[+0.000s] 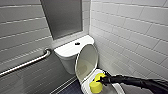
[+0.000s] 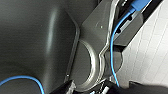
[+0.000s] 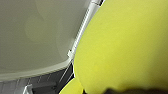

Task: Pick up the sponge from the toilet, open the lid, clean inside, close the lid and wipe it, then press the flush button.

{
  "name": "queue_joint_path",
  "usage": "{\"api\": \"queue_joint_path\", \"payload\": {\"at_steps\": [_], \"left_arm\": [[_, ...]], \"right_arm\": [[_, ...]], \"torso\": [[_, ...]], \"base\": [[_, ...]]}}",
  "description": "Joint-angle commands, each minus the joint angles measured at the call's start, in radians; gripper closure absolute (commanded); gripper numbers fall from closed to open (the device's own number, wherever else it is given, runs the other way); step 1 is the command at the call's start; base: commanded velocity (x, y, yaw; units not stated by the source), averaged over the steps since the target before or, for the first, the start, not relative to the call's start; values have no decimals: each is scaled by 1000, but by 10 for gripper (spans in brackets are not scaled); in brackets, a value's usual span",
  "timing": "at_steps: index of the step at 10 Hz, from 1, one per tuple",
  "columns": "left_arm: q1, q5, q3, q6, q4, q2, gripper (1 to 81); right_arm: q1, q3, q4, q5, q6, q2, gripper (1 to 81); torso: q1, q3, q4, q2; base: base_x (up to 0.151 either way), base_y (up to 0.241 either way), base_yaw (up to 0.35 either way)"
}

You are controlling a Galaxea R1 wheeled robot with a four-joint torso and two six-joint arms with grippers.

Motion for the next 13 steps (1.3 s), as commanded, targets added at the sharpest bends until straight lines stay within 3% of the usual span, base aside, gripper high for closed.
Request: {"api": "queue_joint_path", "payload": {"at_steps": [1, 2, 3, 4, 9, 10, 11, 12, 13], "left_arm": [[23, 16, 17, 1, 17, -18, 10], [22, 16, 17, -1, 17, -19, 10], [23, 16, 17, -1, 15, -19, 10], [23, 16, 17, -1, 15, -21, 10], [22, 14, 14, -2, 15, -21, 10], [22, 14, 14, -2, 15, -22, 10], [23, 14, 14, -2, 15, -22, 10], [23, 14, 14, -2, 15, -22, 10], [22, 16, 14, -2, 15, -21, 10]], "right_arm": [[155, -40, -4, -47, 3, 45, 811], [154, -65, -1, -48, 3, 61, 811], [152, -79, 2, -48, 3, 73, 811], [149, -83, 2, -48, 3, 79, 811], [140, -116, 10, -37, 4, 110, 811], [135, -119, 9, -33, 3, 110, 811], [131, -120, 9, -28, 3, 110, 811], [134, -120, 9, -27, 4, 111, 811], [134, -117, 9, -24, 4, 113, 811]], "torso": [[0, 0, 0, 0], [0, 0, 23, 0], [0, -21, 33, 0], [0, -2, 6, 0], [0, -3, 10, 0], [0, 31, 82, 0], [0, 34, 114, 0], [0, 30, 134, 0], [0, 11, 74, 0]], "base": [[0, 0, 0], [0, 0, 0], [0, 0, 0], [0, 0, 0], [0, 0, 0], [0, 0, 0], [0, 0, 0], [0, 0, 0], [0, 0, 0]]}}
